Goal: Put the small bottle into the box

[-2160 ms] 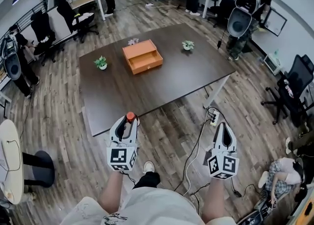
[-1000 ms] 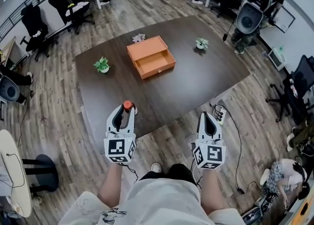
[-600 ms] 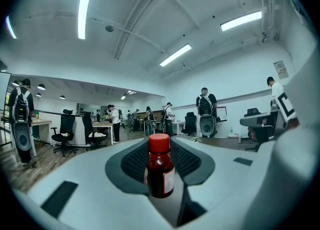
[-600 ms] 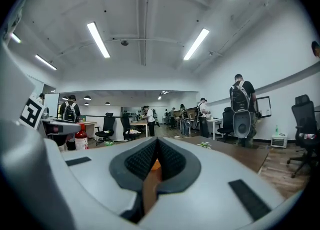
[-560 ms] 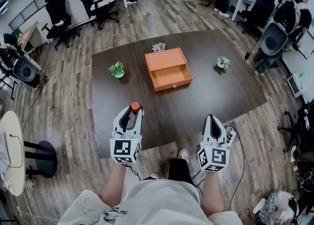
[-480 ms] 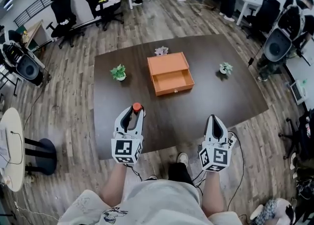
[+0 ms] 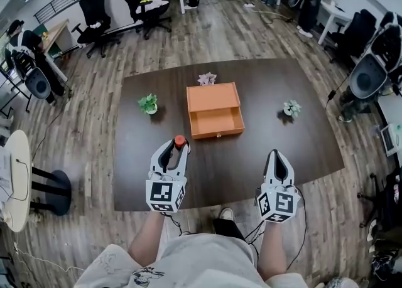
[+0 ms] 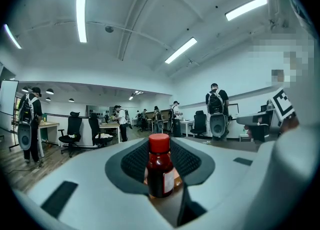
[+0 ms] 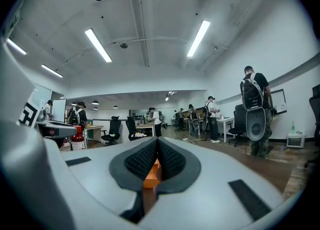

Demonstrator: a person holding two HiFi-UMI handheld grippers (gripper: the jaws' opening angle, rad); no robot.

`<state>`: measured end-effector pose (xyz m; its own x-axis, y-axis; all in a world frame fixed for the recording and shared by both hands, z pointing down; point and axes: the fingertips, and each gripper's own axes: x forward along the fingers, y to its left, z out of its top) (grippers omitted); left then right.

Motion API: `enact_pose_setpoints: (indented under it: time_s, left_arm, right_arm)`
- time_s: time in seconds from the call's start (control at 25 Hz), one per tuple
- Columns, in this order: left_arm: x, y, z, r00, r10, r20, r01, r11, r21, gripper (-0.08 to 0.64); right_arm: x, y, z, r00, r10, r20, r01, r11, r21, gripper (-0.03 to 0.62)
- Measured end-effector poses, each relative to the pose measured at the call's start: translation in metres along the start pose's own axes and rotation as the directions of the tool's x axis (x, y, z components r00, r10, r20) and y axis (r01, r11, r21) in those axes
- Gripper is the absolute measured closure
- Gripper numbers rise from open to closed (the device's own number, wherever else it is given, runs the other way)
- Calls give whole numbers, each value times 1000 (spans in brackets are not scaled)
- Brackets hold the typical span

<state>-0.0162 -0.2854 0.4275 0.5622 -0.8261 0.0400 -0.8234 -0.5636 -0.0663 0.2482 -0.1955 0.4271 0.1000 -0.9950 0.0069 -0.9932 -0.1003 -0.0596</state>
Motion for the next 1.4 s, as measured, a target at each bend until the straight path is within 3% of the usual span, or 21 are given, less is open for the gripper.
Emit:
enact_pose_setpoints:
  time_s: [0.68, 1.0, 1.4]
  left_arm:
    - [73, -68, 13, 999, -45, -4, 45, 999, 20, 430]
    - [90, -88, 13, 1000, -7, -21, 8, 1000, 27, 430]
    - [103, -64, -3, 997, 66, -37, -66, 998, 8, 430]
  right_arm:
    - [17, -86, -4, 1000, -23, -16, 24, 1000, 19, 591]
    - [34, -135, -6, 1000, -23, -19, 24, 999, 36, 591]
    - [76, -124, -20, 998, 48, -41, -47, 998, 33, 591]
